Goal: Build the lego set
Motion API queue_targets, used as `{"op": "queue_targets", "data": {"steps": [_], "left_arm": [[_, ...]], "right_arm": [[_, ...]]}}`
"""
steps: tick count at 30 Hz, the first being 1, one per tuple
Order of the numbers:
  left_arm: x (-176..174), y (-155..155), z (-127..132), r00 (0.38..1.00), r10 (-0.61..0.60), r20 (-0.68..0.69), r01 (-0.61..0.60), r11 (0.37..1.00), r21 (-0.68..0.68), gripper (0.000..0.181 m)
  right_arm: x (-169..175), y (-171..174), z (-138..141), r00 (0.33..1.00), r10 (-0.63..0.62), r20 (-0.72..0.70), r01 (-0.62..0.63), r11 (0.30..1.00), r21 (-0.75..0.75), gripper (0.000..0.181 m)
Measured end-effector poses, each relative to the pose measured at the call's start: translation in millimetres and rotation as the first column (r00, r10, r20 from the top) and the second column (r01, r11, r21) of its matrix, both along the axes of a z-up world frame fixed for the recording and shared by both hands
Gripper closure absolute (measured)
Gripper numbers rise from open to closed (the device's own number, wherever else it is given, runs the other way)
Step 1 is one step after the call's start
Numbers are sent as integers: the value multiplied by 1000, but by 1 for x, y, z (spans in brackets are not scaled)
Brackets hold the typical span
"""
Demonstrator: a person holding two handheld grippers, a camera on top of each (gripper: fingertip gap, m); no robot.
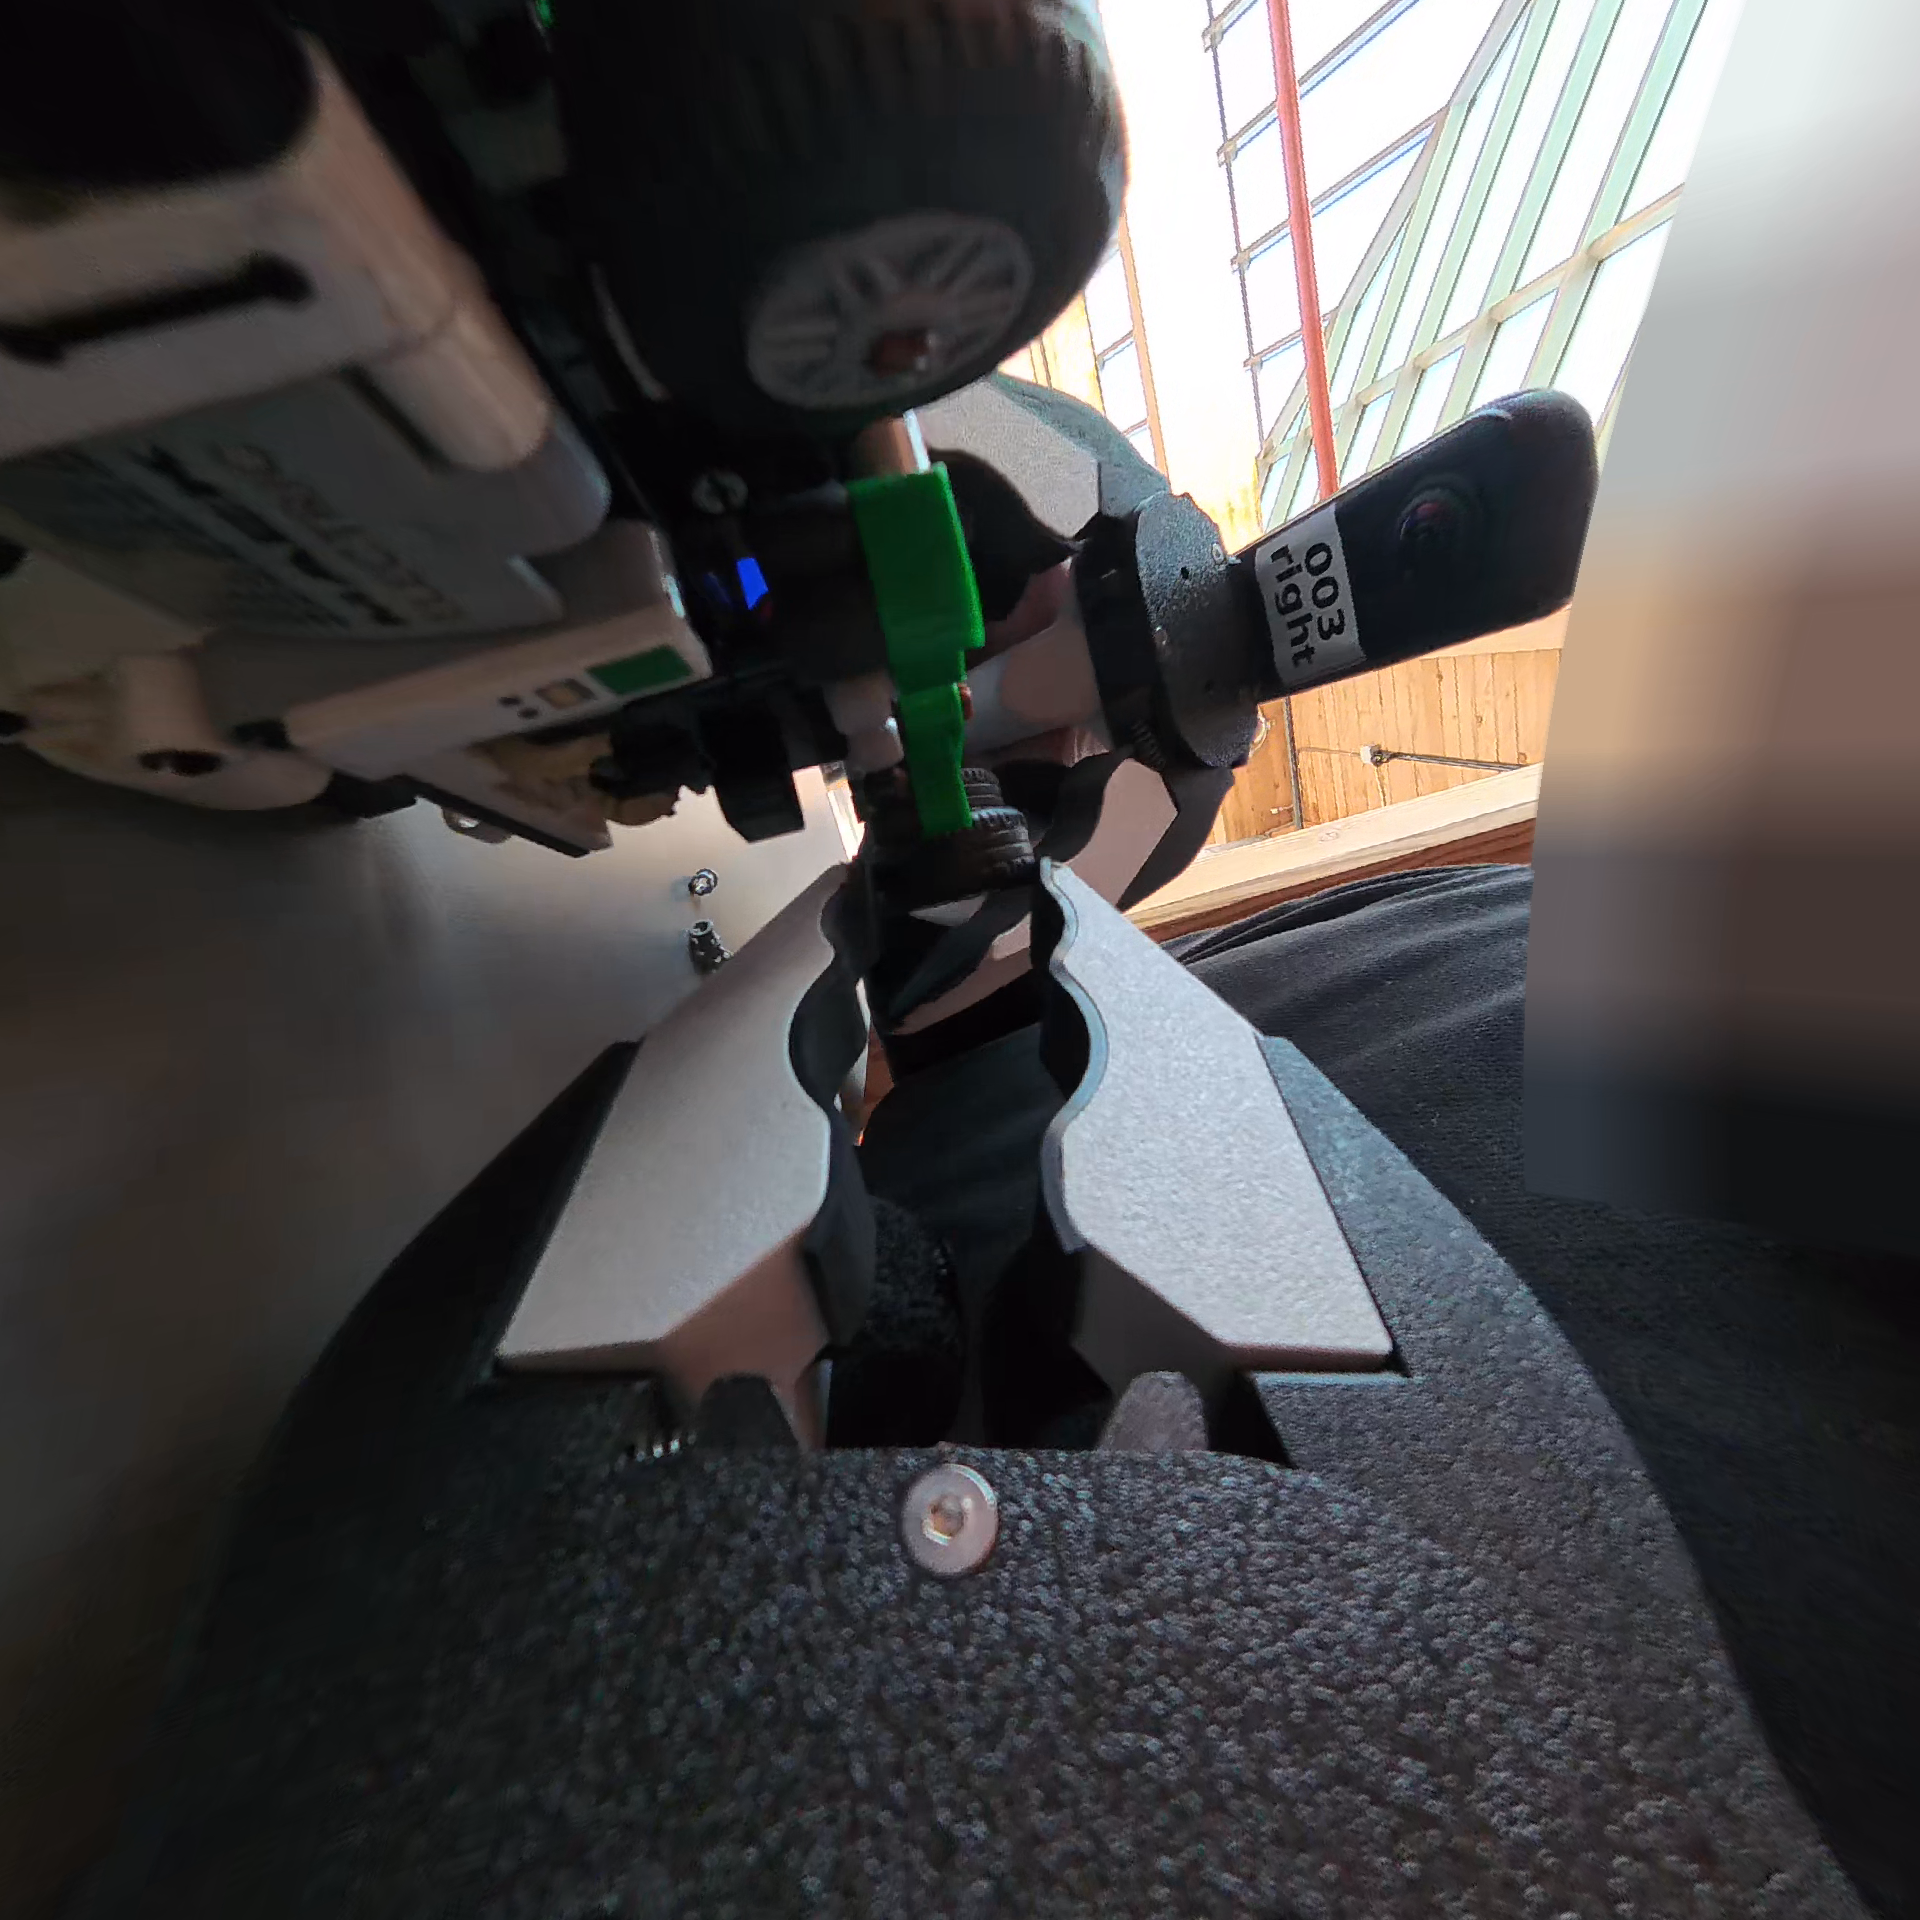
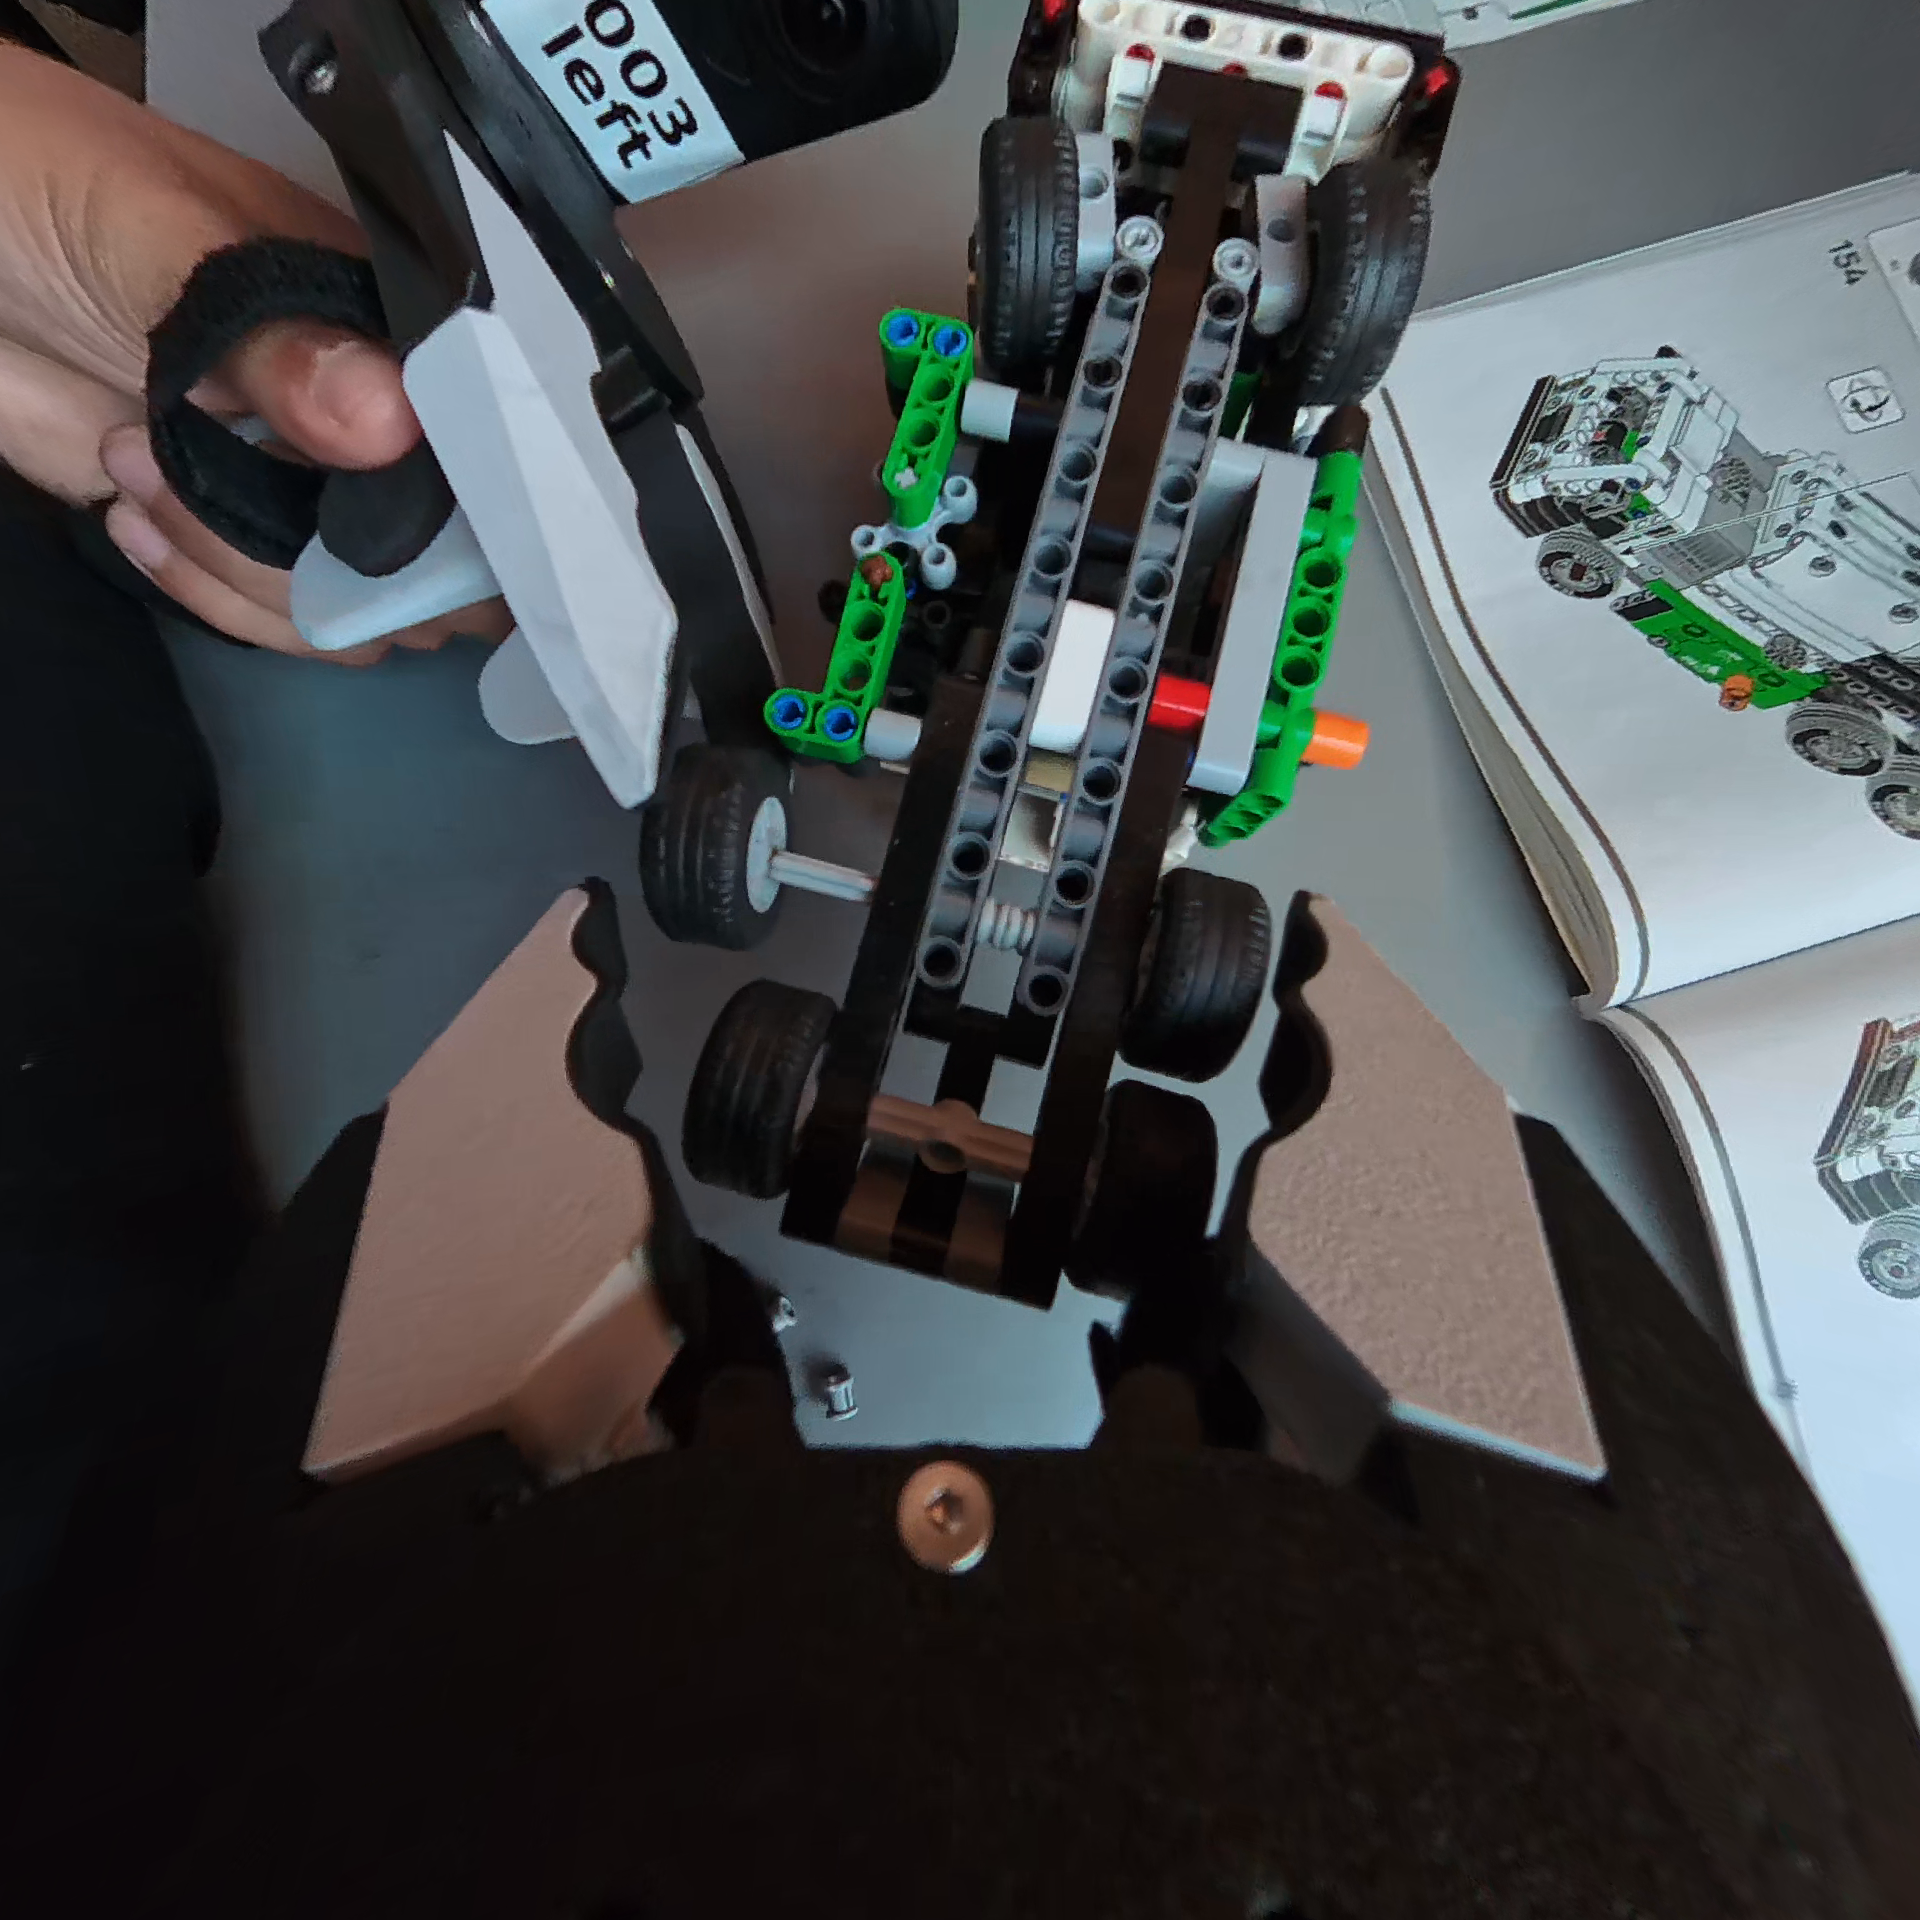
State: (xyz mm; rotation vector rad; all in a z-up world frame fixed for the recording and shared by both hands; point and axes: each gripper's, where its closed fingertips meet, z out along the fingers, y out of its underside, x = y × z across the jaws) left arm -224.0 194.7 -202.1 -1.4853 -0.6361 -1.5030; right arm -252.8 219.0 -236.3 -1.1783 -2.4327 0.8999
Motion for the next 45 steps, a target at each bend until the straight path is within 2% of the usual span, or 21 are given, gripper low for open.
{"op": "queue_targets", "data": {"steps": [4, 8, 31, 45], "left_arm": [[0, 0, -1, 1000, -5, -10, 5, 1000, -1, 154], [0, 0, -1, 1000, -2, -14, 2, 1000, -3, 154], [-3, 1, 1, 999, 27, 29, -27, 1000, 9, 155], [-4, 2, 0, 998, 53, 37, -53, 999, 5, 155]], "right_arm": [[-2, 1, -1, 1000, -13, 9, 12, 1000, 16, 70], [-1, 3, 0, 1000, -15, -1, 15, 999, 41, 72], [-3, 1, 1, 999, -31, 11, 31, 998, 58, 69], [-4, 5, 3, 1000, -20, -18, 21, 997, 70, 78]]}}
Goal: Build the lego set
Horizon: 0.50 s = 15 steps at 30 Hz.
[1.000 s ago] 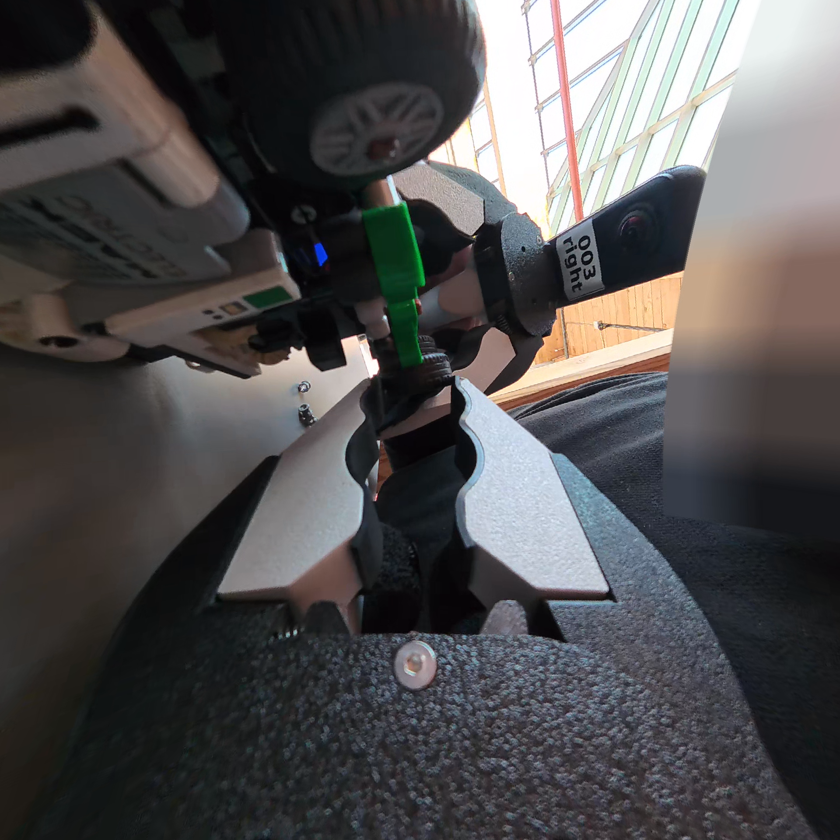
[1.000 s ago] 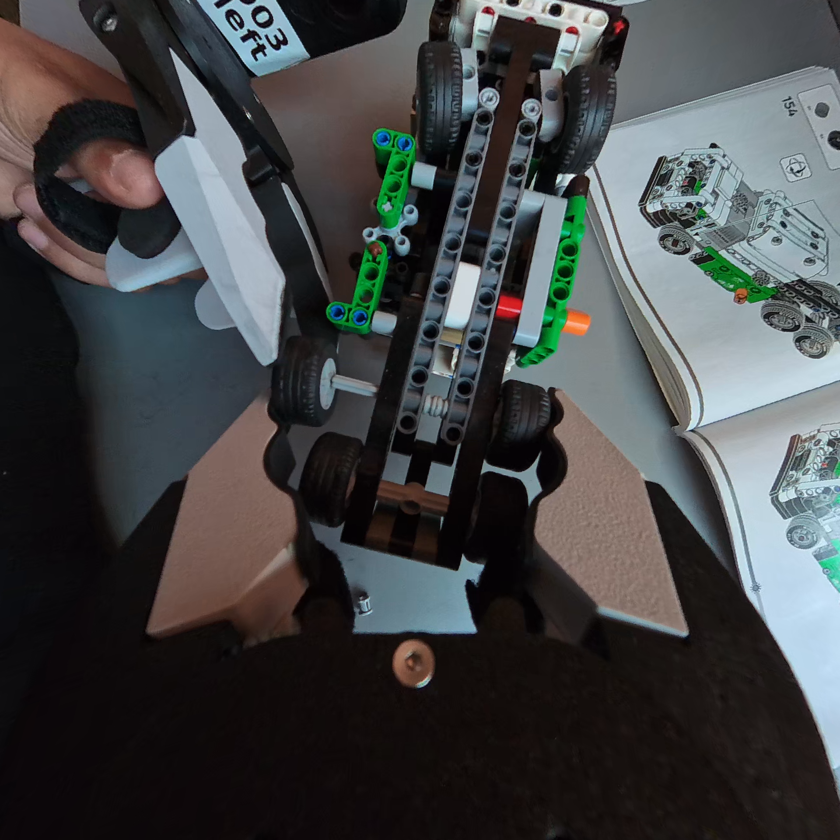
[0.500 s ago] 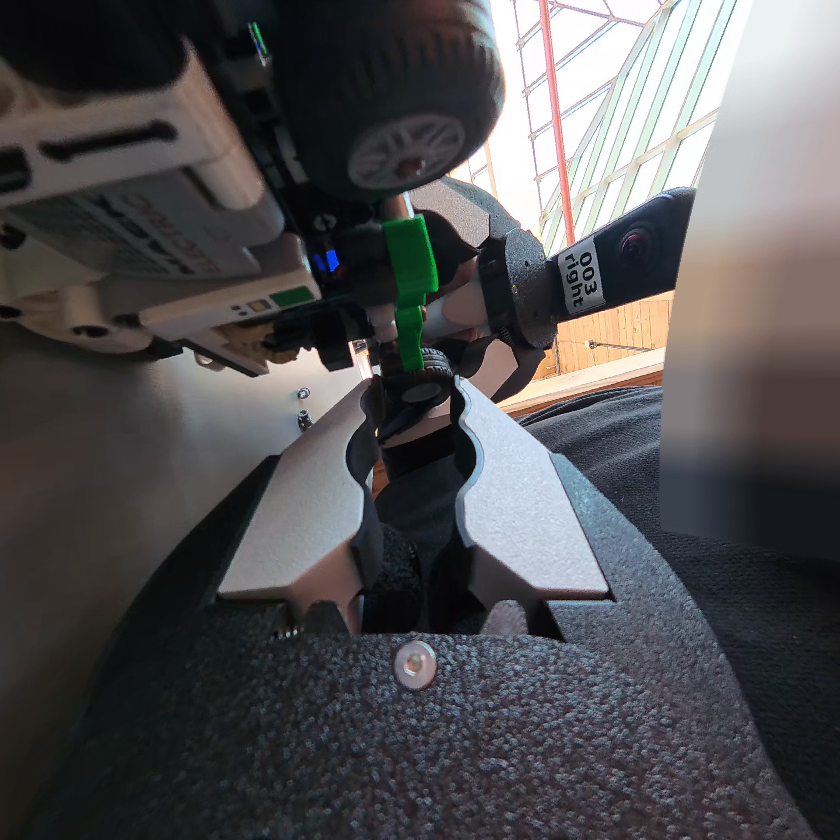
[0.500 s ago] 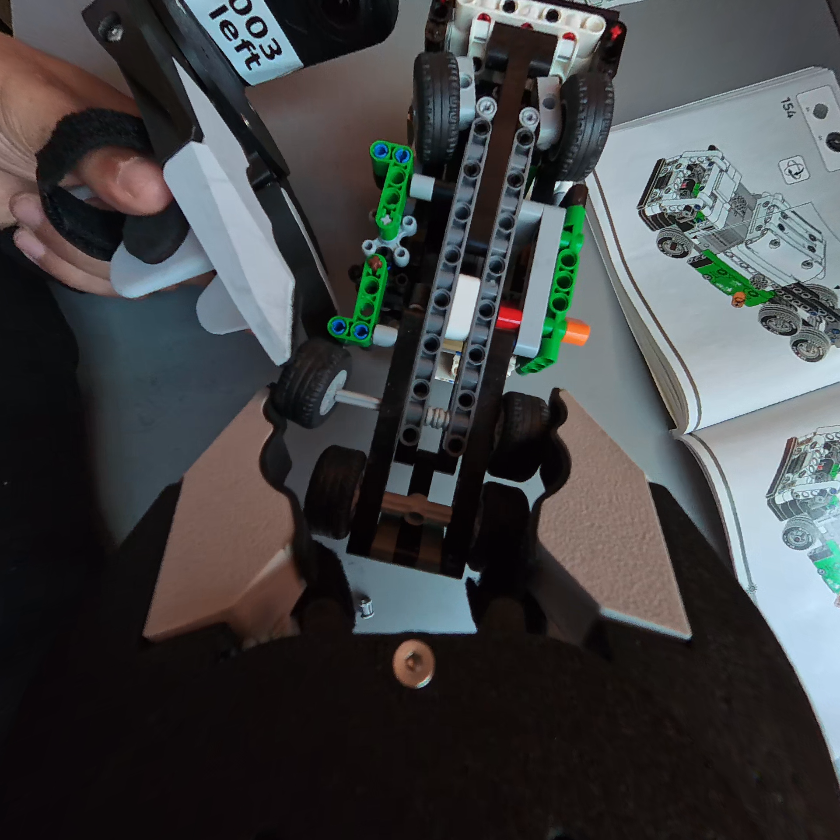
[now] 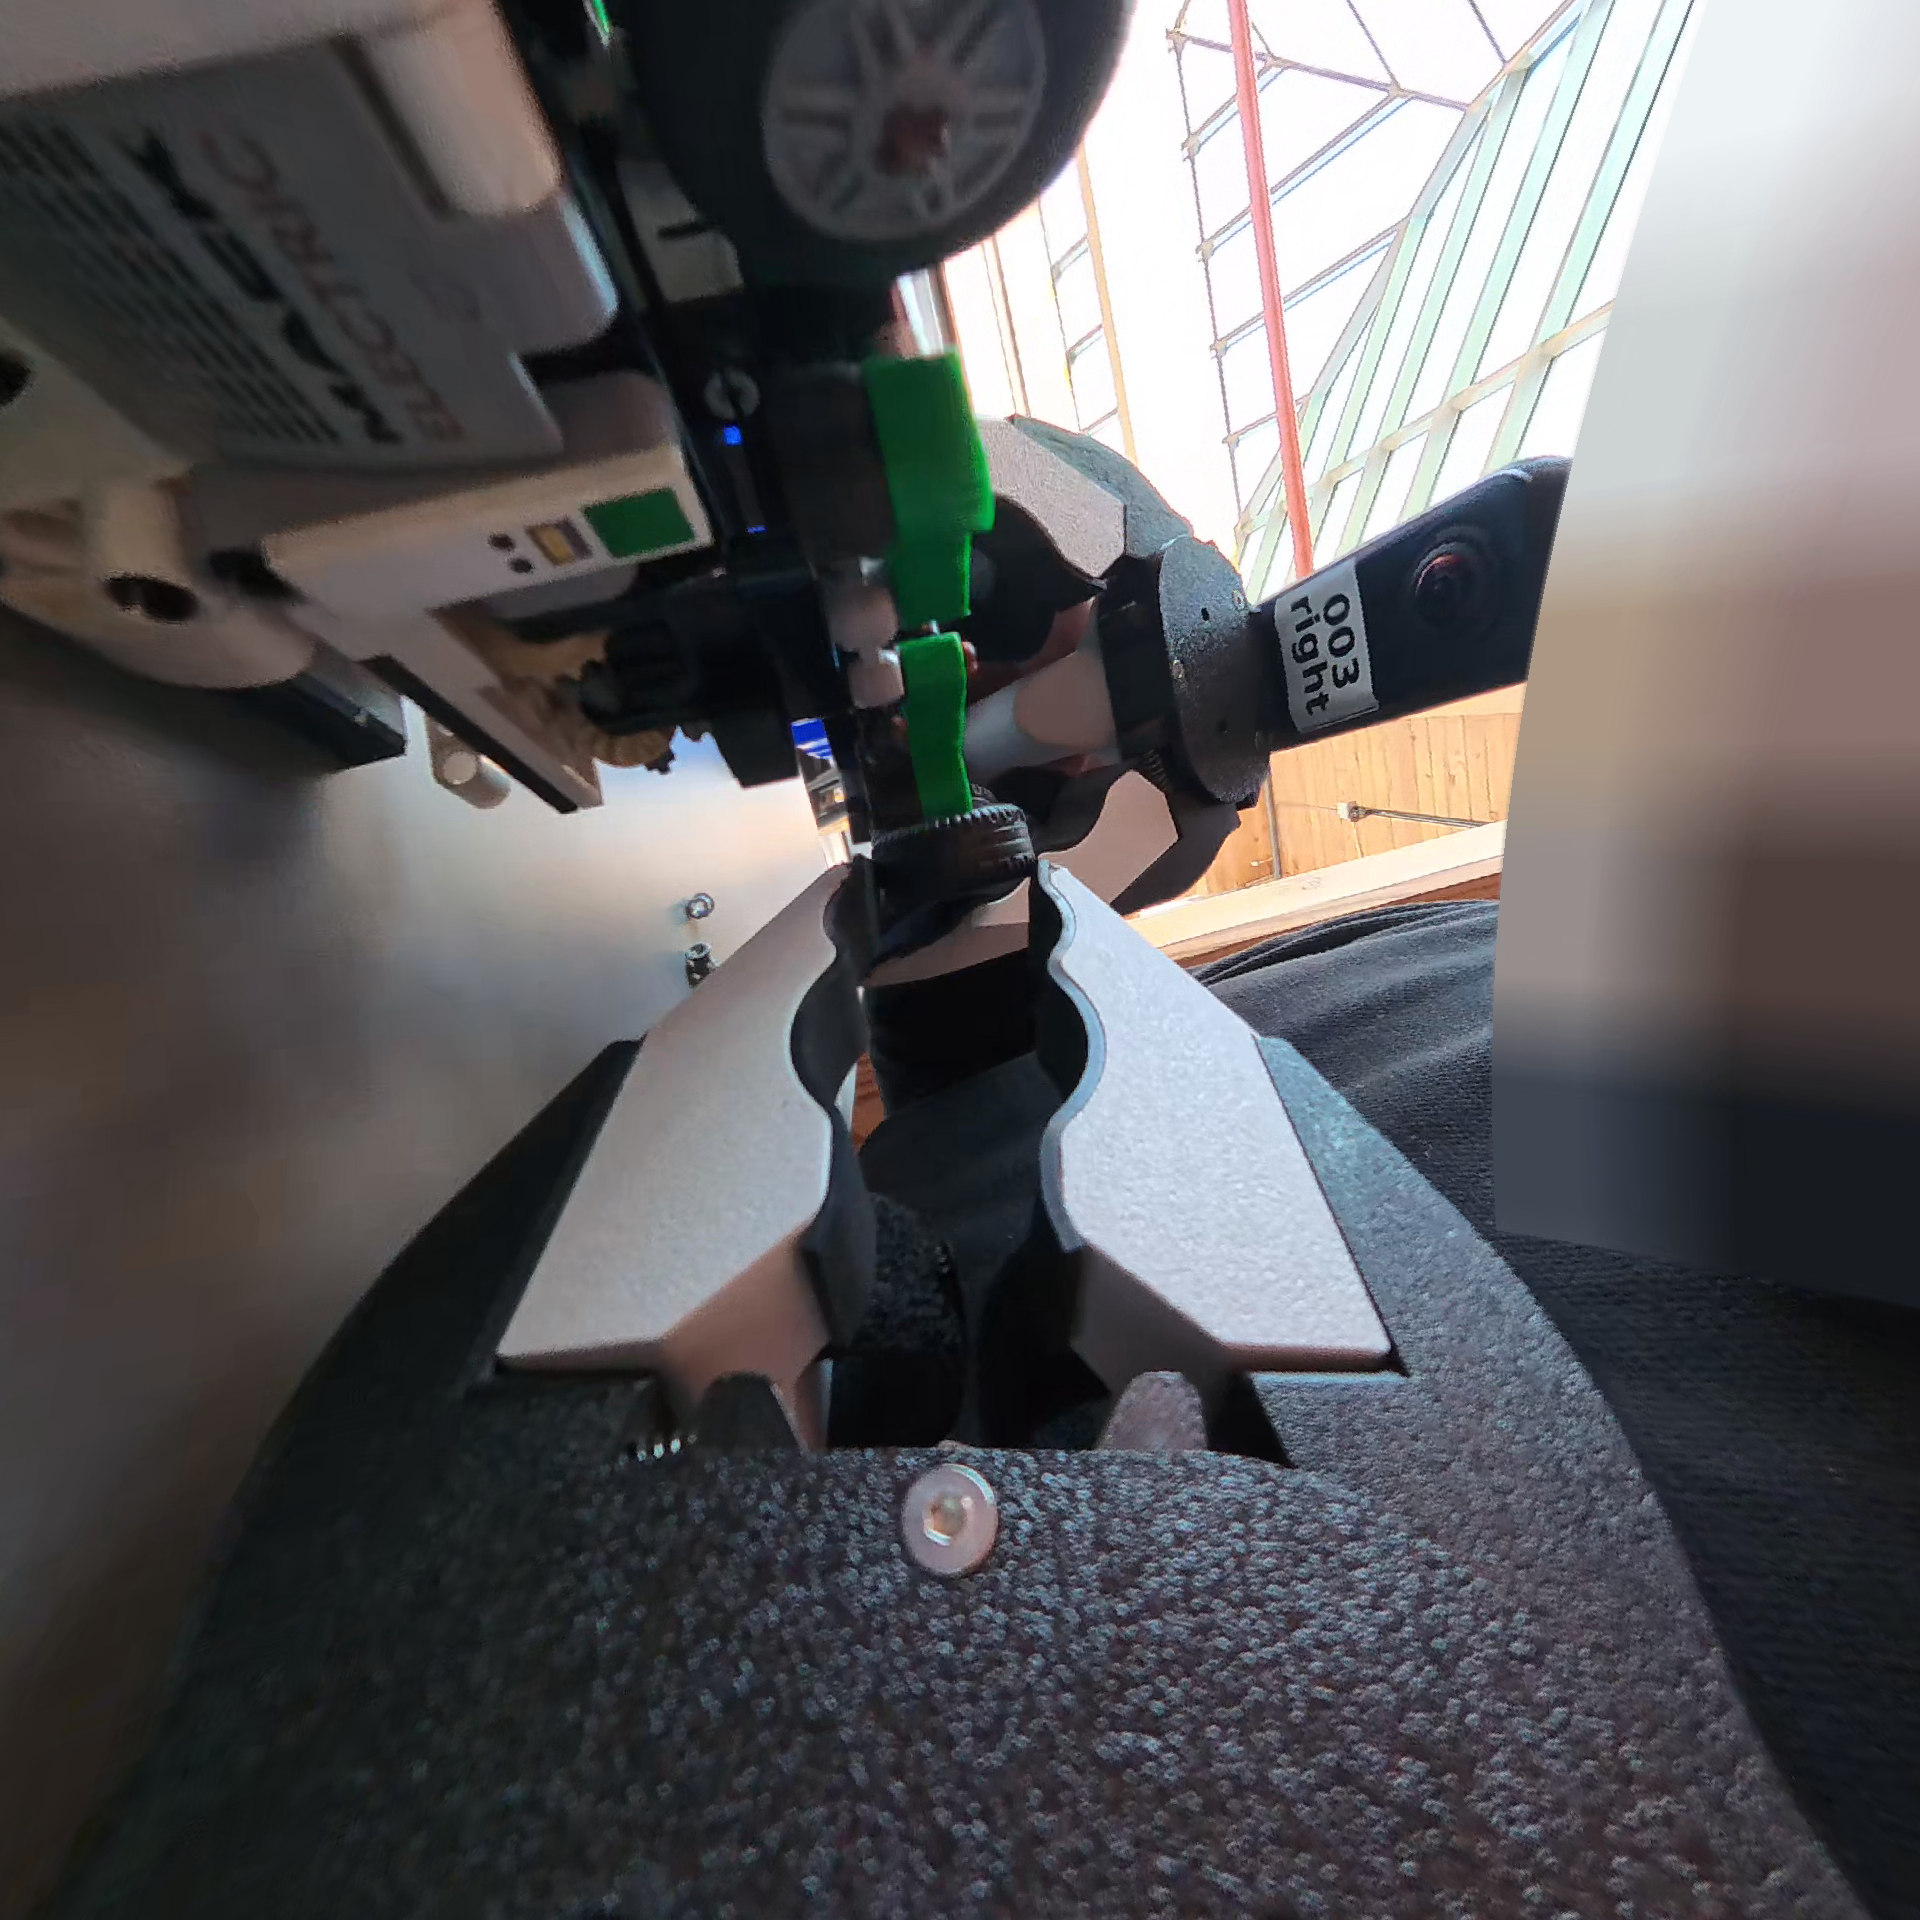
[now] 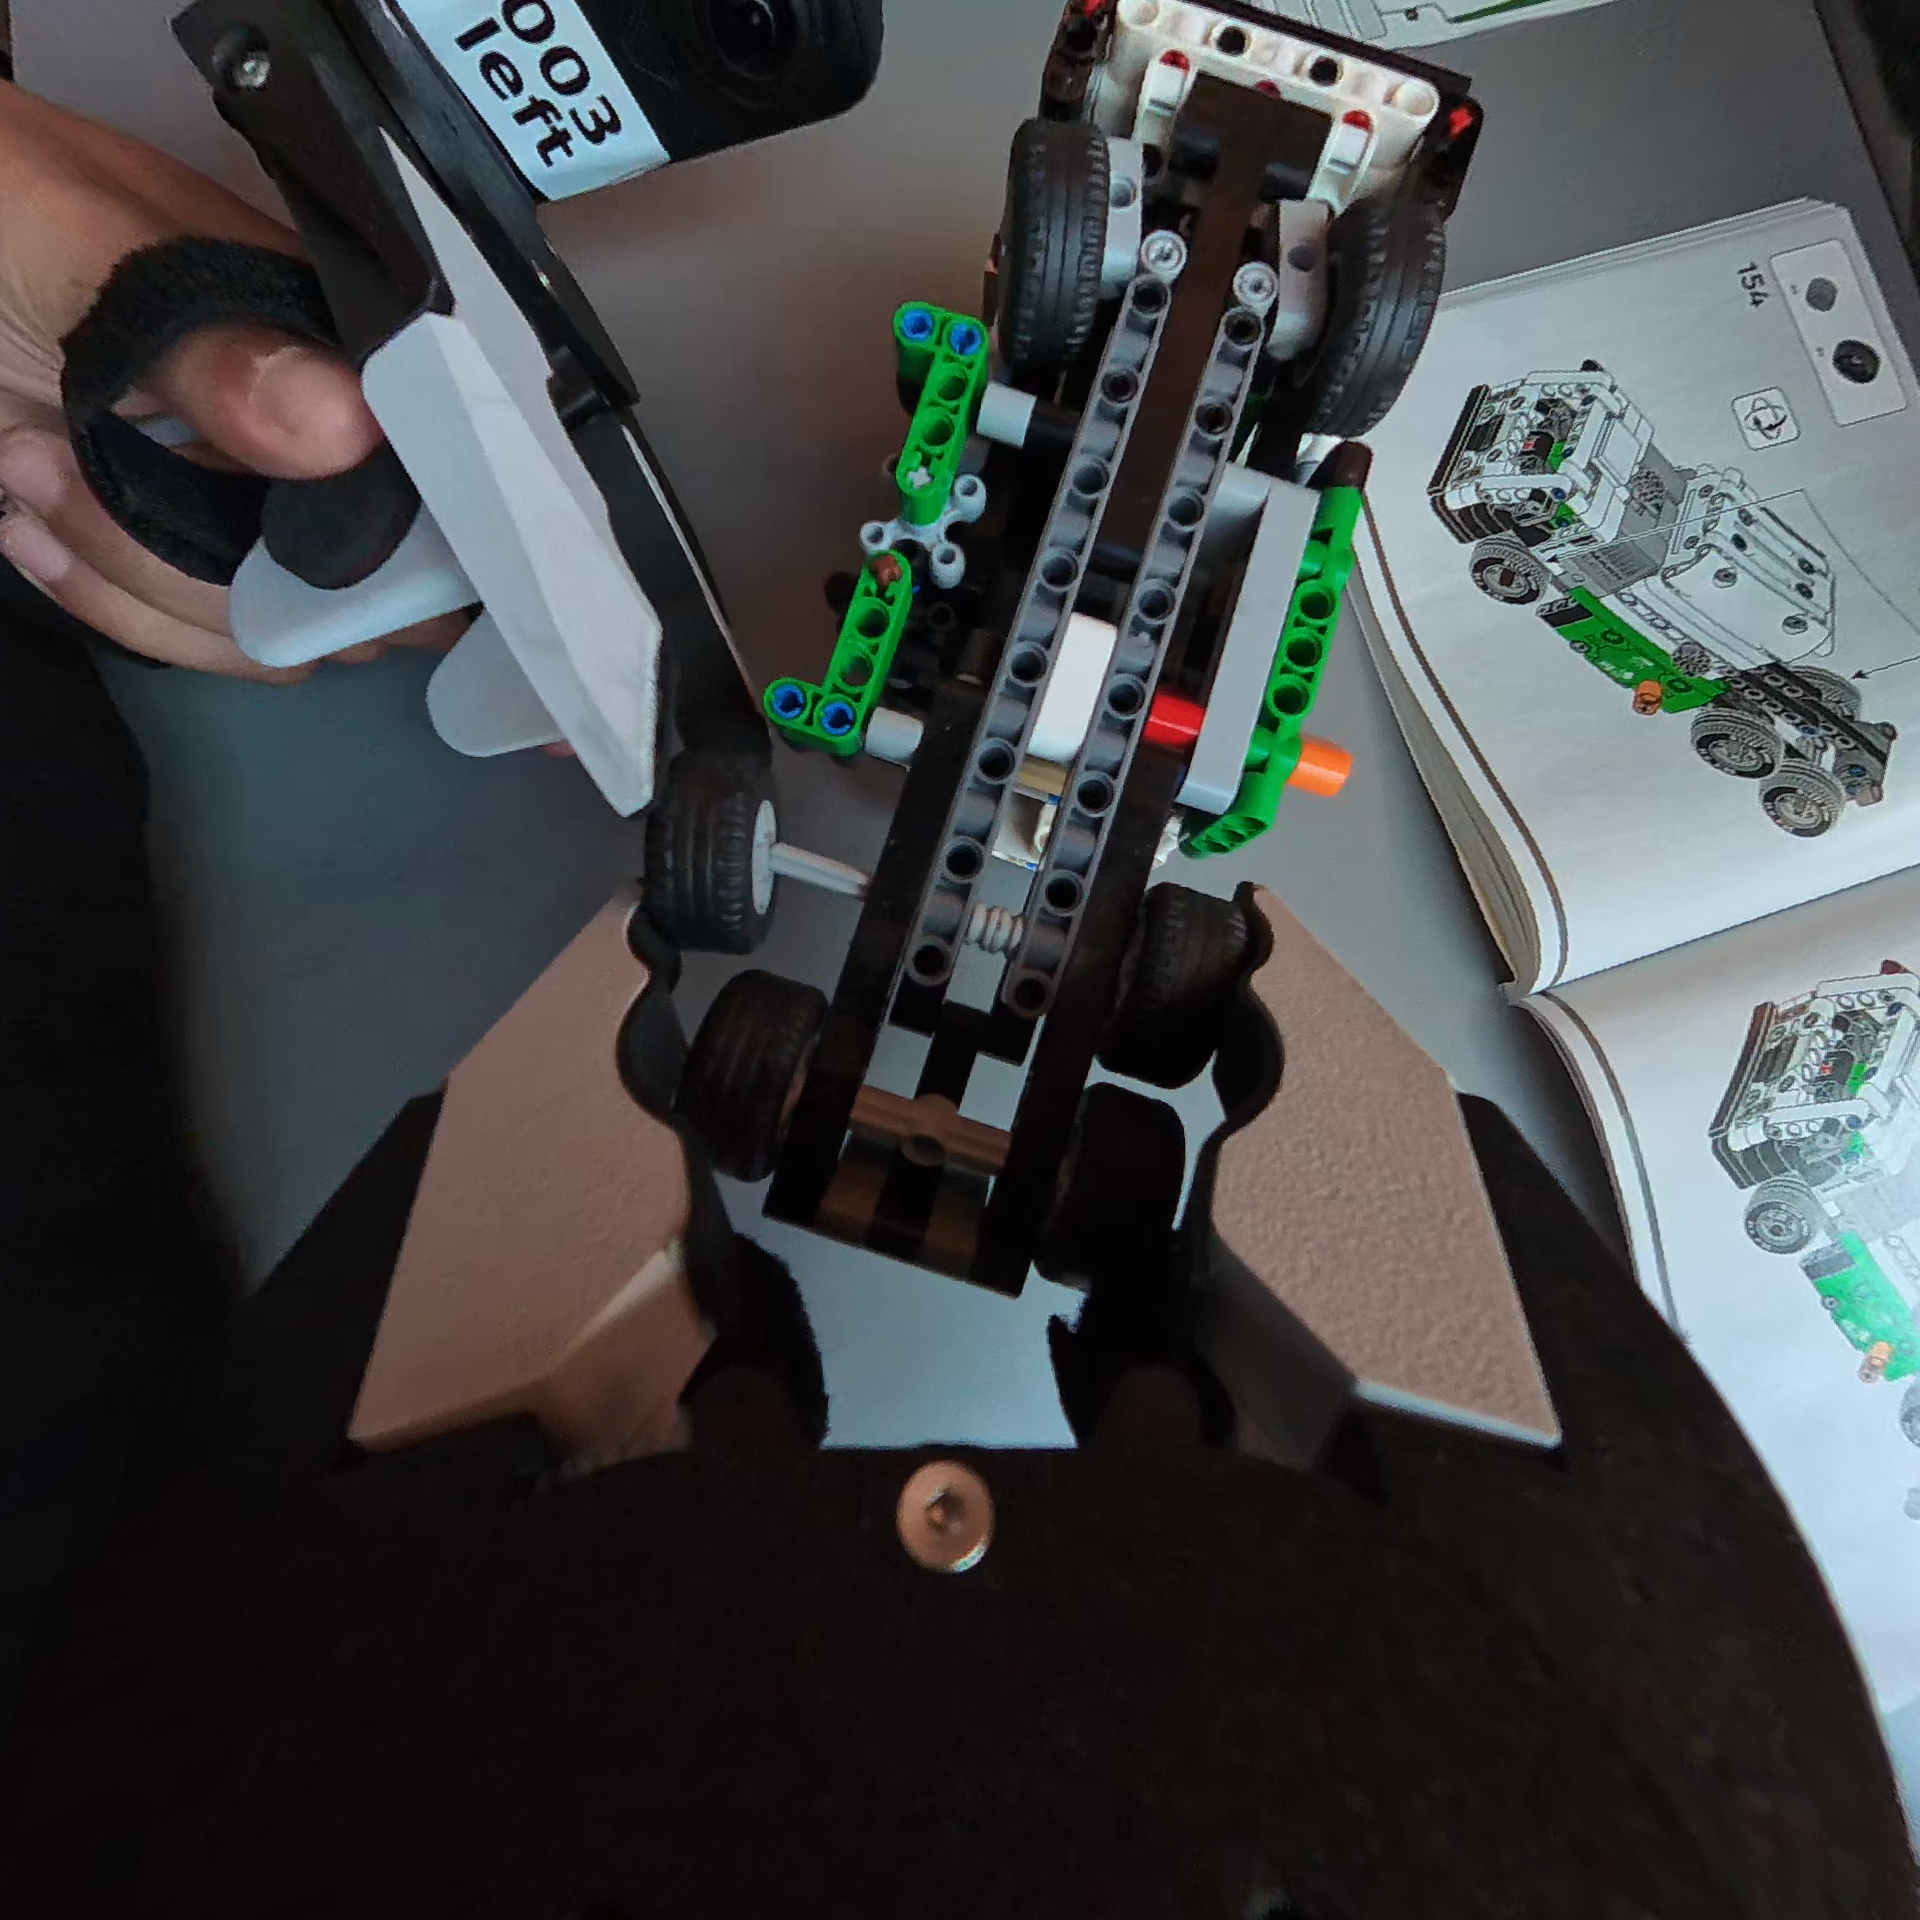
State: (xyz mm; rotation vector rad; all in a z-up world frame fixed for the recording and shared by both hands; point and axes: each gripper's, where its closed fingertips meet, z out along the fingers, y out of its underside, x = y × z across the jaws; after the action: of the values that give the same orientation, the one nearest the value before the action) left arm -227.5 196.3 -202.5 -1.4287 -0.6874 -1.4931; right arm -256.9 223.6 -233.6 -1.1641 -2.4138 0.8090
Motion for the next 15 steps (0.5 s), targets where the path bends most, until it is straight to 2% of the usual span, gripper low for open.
{"op": "queue_targets", "data": {"steps": [9, 15], "left_arm": [[-1, 3, 1, 998, -51, 32, 51, 999, 4, 155], [0, 5, 0, 996, -89, -15, 89, 996, 3, 155]], "right_arm": [[0, 2, -1, 1000, 14, 26, -14, 1000, 5, 78], [1, 4, -2, 998, 45, 53, -46, 999, 22, 78]]}}
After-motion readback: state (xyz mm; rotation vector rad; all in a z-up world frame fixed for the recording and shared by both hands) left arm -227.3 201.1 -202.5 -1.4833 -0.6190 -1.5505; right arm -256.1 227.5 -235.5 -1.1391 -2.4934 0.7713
